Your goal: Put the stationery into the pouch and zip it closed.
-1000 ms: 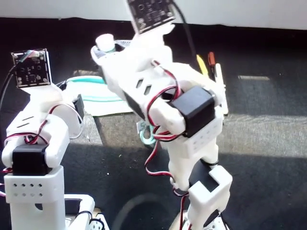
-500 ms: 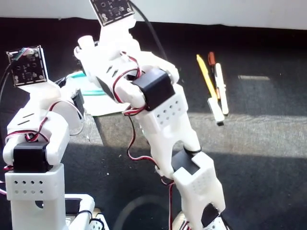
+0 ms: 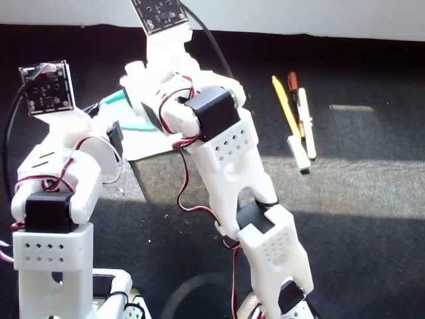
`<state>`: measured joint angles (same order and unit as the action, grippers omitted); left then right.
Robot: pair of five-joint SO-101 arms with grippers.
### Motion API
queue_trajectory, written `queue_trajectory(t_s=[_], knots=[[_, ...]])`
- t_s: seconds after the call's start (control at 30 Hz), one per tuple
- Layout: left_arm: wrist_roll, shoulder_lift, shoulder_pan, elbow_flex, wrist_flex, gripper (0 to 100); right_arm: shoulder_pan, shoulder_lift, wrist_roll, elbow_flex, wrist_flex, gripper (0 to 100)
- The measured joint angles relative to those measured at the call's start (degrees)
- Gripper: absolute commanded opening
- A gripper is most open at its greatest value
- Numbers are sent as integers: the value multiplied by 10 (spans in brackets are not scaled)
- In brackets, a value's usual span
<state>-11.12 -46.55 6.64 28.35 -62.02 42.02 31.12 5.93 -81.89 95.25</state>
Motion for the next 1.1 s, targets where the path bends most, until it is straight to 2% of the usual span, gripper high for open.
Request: queue_trajectory(t_s=[0.27,0.73,0.9,1.1], knots=[[0,74,0,-69,-23,9,-1,0,-2,-6,25,5],[0,91,0,-132,-76,9,-11,31,-2,-12,25,5],[-1,98,0,-198,-122,9,-15,41,-50,-69,26,5],[-1,98,0,-202,-128,9,-15,47,-62,-90,41,9]])
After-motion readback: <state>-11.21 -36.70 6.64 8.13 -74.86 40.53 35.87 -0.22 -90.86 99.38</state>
